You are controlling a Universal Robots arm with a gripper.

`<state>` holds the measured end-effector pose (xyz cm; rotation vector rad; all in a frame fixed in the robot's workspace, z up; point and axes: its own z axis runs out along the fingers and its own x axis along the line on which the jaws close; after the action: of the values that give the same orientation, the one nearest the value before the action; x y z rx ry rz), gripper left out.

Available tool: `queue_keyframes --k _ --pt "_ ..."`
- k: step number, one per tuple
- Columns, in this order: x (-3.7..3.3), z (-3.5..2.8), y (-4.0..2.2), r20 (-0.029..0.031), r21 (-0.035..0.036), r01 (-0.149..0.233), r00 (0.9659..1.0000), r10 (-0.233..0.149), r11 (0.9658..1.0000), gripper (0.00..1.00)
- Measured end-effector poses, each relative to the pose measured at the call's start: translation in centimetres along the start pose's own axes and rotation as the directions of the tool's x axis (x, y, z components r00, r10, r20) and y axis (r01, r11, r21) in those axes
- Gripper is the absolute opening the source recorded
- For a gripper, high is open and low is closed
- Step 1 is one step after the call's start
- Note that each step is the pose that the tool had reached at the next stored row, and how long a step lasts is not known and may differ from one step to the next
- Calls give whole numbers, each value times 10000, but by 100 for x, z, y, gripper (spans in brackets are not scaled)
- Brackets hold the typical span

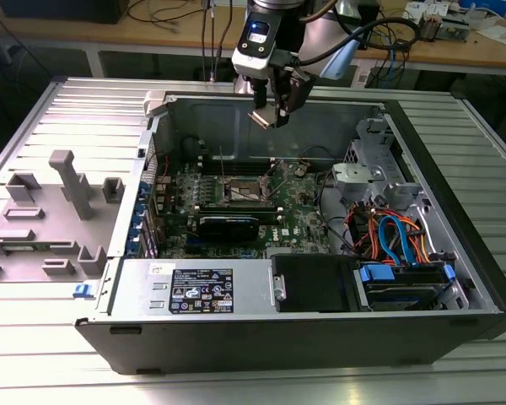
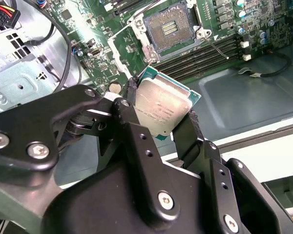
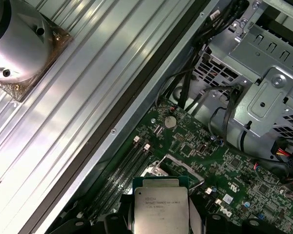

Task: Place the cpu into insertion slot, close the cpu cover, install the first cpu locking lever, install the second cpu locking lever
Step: 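Place the cpu into insertion slot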

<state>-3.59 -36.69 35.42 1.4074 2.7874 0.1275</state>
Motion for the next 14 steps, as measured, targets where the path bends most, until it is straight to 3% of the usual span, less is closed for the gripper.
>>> queue_keyframes --k 7,11,14 --pt "0 1 0 5 -2 -53 10000 53 10000 54" --pt "0 20 -1 75 -13 -820 9966 820 9966 54" --pt "4 41 -11 95 -23 -1116 9937 1117 9937 54"
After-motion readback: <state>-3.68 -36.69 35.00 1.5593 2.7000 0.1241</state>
